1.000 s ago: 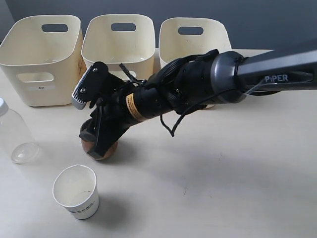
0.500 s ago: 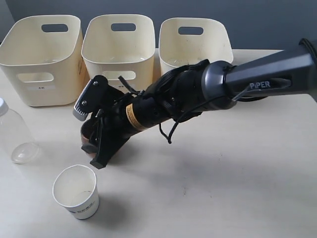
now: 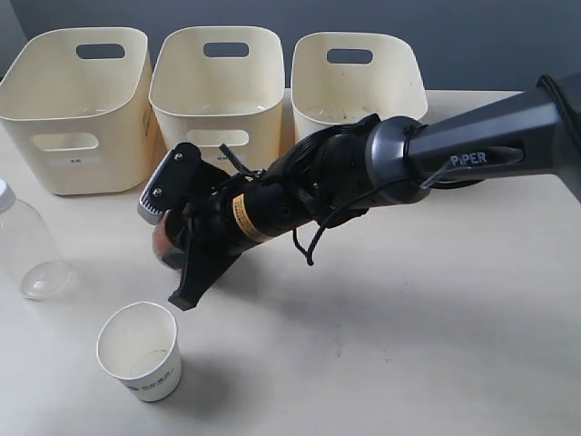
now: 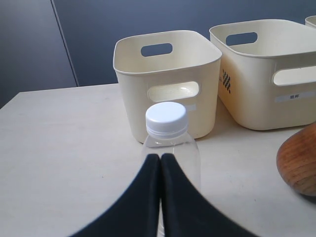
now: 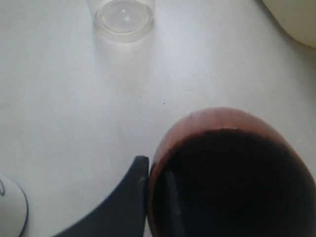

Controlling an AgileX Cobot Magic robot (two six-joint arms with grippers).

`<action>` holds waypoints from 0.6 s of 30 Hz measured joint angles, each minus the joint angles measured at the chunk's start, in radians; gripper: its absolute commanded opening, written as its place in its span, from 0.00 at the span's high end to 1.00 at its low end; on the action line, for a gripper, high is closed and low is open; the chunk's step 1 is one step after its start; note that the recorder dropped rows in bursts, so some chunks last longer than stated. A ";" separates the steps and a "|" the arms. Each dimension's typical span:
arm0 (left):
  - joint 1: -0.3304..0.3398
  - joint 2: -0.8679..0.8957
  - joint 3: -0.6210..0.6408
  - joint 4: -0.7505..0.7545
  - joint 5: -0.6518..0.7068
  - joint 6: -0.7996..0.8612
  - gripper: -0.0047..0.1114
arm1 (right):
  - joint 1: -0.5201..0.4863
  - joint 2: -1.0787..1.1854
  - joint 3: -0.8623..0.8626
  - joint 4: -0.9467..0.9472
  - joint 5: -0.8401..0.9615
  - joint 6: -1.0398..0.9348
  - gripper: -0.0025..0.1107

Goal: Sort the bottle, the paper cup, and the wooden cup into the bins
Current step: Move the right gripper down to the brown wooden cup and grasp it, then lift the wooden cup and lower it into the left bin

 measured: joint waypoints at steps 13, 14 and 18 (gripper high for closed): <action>0.000 0.000 0.000 0.000 0.000 0.000 0.96 | 0.000 -0.062 -0.054 0.000 0.009 -0.040 0.98; 0.000 0.000 0.000 0.000 0.000 0.000 0.96 | 0.000 -0.066 -0.067 0.000 0.009 -0.043 0.98; 0.000 0.000 0.000 0.000 0.000 0.000 0.96 | 0.000 -0.072 -0.142 0.000 0.009 -0.051 0.98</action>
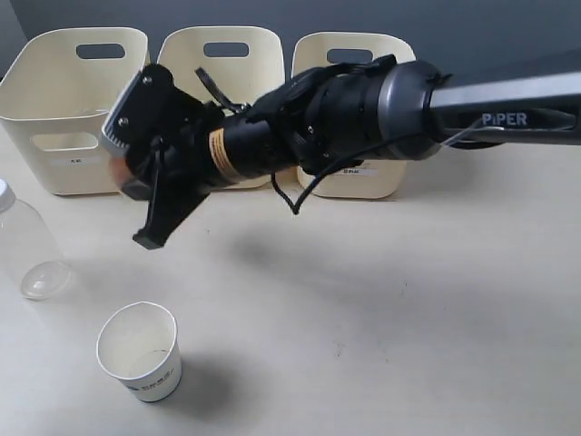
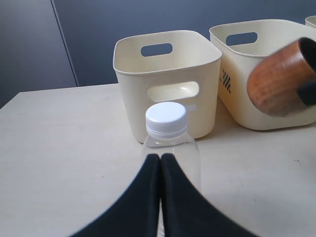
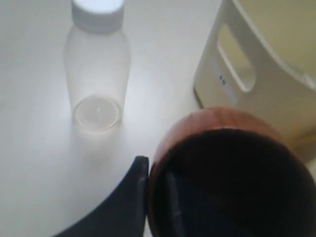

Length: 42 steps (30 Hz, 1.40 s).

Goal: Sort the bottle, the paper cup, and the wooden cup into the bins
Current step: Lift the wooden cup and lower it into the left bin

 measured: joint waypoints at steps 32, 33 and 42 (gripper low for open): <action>0.000 0.000 0.000 0.000 0.000 0.000 0.96 | -0.036 0.316 -0.828 -0.002 0.059 -0.013 0.98; 0.000 0.000 0.000 0.000 0.000 0.000 0.96 | -0.047 0.354 -0.872 -0.002 0.045 0.012 0.98; 0.000 0.000 0.000 0.000 0.000 0.000 0.96 | -0.139 0.578 -1.106 -0.002 -0.148 0.227 0.98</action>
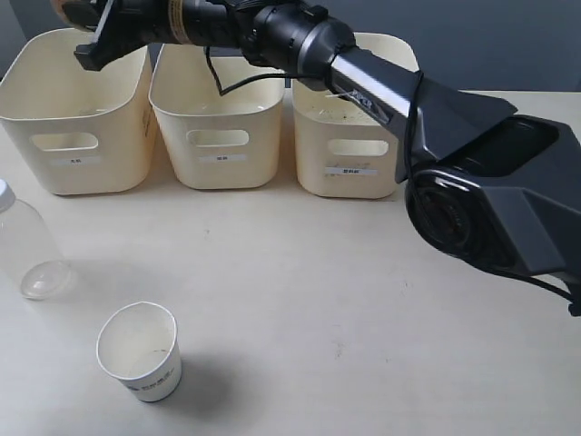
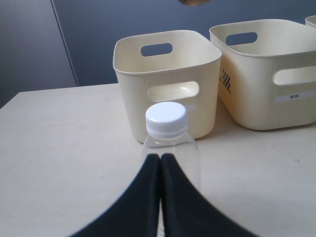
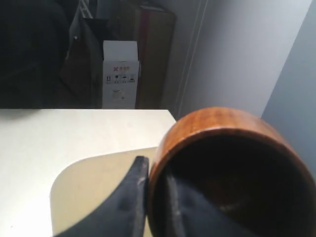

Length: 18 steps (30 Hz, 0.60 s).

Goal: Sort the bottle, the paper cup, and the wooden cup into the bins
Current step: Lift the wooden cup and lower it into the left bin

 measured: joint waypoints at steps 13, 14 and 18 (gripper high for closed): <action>0.000 0.000 0.000 0.000 0.000 0.000 0.96 | -0.014 0.059 -0.018 -0.003 -0.121 0.053 0.98; 0.000 0.000 0.000 0.000 0.000 0.000 0.96 | -0.014 0.065 -0.018 -0.003 -0.123 0.053 0.98; 0.000 0.000 0.000 0.000 0.000 0.000 0.96 | -0.014 0.093 -0.020 -0.003 -0.123 0.061 0.98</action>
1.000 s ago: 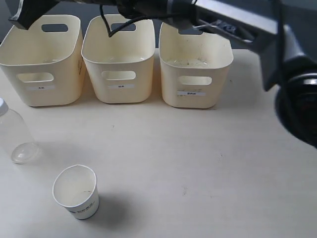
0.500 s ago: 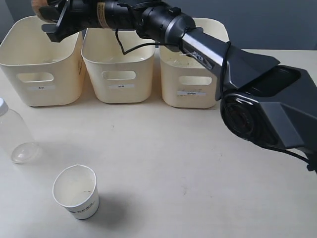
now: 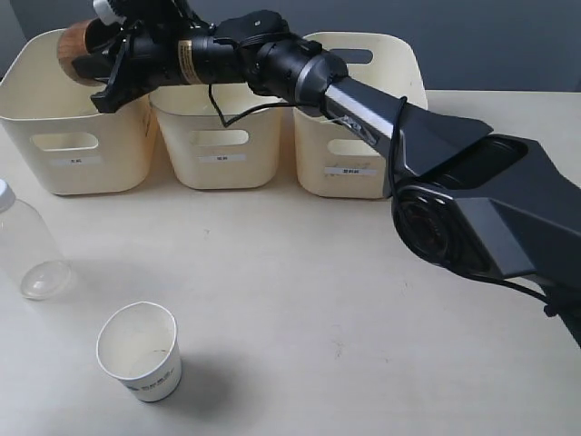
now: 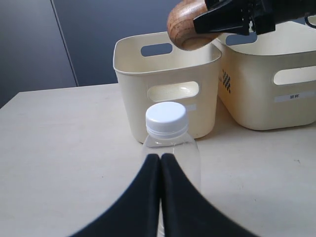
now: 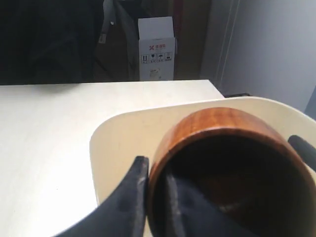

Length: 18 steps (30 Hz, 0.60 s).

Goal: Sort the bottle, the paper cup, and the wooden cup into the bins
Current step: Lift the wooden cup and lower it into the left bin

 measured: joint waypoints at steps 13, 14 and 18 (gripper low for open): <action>0.000 0.000 0.000 0.000 0.000 0.000 0.96 | 0.000 0.036 0.000 0.000 -0.002 0.012 0.71; 0.000 0.000 0.000 0.000 0.000 0.000 0.96 | 0.000 0.036 0.000 0.000 -0.002 0.015 0.70; 0.000 0.000 0.000 0.000 0.000 0.000 0.96 | 0.000 0.036 0.000 0.000 -0.002 0.016 0.70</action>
